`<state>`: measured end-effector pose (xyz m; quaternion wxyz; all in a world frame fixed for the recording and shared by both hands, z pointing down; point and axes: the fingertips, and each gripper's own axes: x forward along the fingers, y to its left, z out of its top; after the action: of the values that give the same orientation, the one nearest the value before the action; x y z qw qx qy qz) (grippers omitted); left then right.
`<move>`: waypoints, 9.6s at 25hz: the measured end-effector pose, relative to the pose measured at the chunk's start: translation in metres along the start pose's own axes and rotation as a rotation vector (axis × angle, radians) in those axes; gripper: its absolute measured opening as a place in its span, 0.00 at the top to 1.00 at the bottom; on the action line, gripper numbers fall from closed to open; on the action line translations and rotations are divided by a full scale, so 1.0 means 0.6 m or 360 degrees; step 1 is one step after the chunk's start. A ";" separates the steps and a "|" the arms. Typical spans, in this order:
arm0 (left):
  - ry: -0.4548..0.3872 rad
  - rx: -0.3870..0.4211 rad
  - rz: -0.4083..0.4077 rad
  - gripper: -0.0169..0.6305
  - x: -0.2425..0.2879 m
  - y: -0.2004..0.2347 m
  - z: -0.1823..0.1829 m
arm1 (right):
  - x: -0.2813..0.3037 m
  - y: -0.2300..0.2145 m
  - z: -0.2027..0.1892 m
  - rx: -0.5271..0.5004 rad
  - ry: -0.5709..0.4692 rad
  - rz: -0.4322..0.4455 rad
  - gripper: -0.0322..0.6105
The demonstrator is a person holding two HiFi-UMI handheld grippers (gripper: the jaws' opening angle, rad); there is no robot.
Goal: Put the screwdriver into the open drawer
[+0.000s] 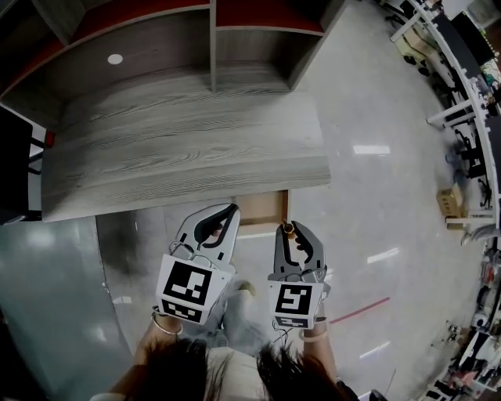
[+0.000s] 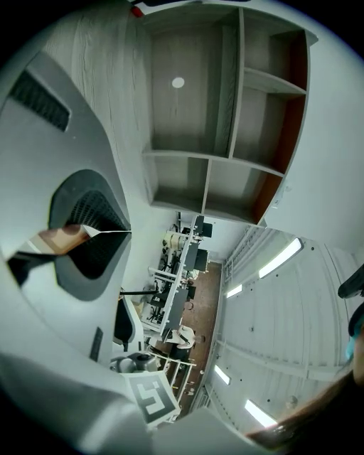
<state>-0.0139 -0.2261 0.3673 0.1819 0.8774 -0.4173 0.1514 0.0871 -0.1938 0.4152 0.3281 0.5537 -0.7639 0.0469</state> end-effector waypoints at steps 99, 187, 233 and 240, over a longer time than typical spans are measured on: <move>0.0303 -0.0230 -0.0074 0.94 0.181 0.087 -0.298 | 0.360 0.151 -0.393 -0.0471 0.0812 0.0492 0.81; 0.0233 -0.0144 0.0032 0.94 0.036 -0.076 -0.172 | 0.052 0.042 -0.155 0.0117 0.0369 0.0129 0.88; -0.0224 0.0200 0.0192 0.94 -0.280 -0.348 -0.020 | -0.426 0.017 0.011 0.0242 -0.0468 0.0011 0.89; -0.0231 0.0232 0.0130 0.94 -0.337 -0.353 -0.032 | -0.466 0.056 0.032 0.0229 -0.0505 -0.0054 0.89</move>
<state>0.0282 0.0434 0.2594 0.0804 0.8793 -0.4527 0.1247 0.0973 0.0387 0.2551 0.1638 0.5890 -0.7913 0.0080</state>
